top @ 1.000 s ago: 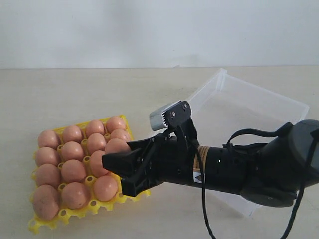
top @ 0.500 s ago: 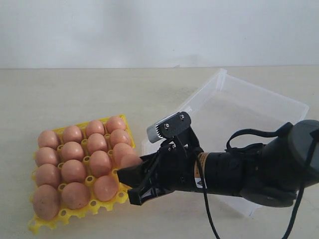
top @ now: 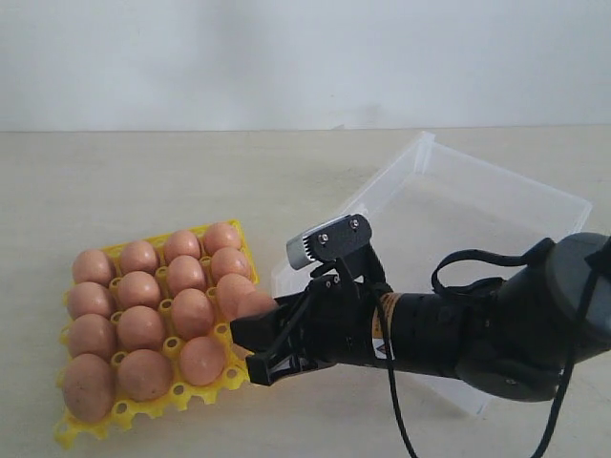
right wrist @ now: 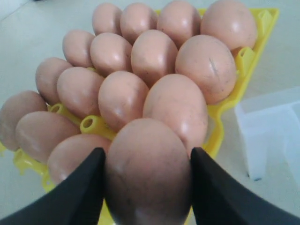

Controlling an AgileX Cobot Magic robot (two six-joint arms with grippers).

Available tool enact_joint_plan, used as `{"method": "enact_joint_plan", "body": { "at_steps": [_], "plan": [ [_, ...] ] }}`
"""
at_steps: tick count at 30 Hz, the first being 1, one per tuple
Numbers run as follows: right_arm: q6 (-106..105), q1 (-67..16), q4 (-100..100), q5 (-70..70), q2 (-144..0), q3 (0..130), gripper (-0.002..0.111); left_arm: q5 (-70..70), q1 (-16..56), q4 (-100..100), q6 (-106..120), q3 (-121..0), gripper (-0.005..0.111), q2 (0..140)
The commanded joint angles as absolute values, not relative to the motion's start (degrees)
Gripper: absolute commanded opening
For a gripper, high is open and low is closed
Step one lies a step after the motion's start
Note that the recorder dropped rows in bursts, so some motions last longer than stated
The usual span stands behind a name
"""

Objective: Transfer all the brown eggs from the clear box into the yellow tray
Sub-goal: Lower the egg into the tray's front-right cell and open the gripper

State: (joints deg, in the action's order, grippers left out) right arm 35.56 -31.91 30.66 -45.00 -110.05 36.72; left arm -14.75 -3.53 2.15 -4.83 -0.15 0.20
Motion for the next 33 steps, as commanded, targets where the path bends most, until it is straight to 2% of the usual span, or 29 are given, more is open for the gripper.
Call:
{"method": "enact_joint_plan", "body": {
  "at_steps": [1,24,33],
  "plan": [
    [35.5,-31.9,34.1,-46.3,-111.8,36.8,0.000,-14.5,-3.4,1.7,-4.9,0.0,0.004,0.0],
    [35.4,-31.9,35.2,-52.1,-111.8,36.8,0.000,-14.6,-3.4,1.7,-4.9,0.0,0.004,0.0],
    [32.5,-31.9,35.2,-48.6,-111.8,36.8,0.000,-14.6,-3.4,1.7,-4.9,0.0,0.004,0.0]
  ]
}}
